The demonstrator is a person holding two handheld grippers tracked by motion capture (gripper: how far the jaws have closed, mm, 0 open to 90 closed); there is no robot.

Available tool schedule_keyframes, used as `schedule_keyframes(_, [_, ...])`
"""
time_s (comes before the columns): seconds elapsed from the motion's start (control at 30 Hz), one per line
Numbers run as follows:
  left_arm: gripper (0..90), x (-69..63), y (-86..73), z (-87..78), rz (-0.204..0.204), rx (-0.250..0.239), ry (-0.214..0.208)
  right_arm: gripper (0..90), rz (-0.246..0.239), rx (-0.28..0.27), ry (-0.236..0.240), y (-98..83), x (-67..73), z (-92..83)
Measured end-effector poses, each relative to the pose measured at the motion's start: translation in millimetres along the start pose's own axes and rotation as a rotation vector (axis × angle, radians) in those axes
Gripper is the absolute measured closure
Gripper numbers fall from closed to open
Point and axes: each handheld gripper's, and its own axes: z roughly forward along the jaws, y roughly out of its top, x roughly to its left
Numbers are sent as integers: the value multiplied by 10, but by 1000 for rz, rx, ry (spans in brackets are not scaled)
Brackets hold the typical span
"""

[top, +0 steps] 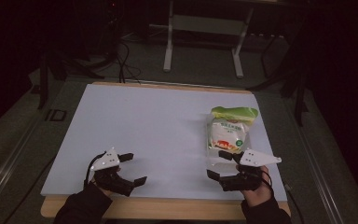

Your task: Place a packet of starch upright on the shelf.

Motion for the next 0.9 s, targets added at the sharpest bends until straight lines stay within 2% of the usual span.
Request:
schedule_keyframes(0.27, [5, -18, 3, -3, 17, 6, 0, 159, -3, 14, 21, -120, 91, 21])
schedule_keyframes(0.53, [5, -21, -6, 7, 20, 13, -7, 150, -27, 25, 8, -215, 163, 21])
schedule_keyframes(0.77, [5, -22, -27, 25, 20, 19, -12, 150, -22, 34, 20, -299, 200, -20])
schedule_keyframes(0.9, [5, -28, -38, 37, 24, 27, -13, 151, -24, 33, 5, -341, 208, -68])
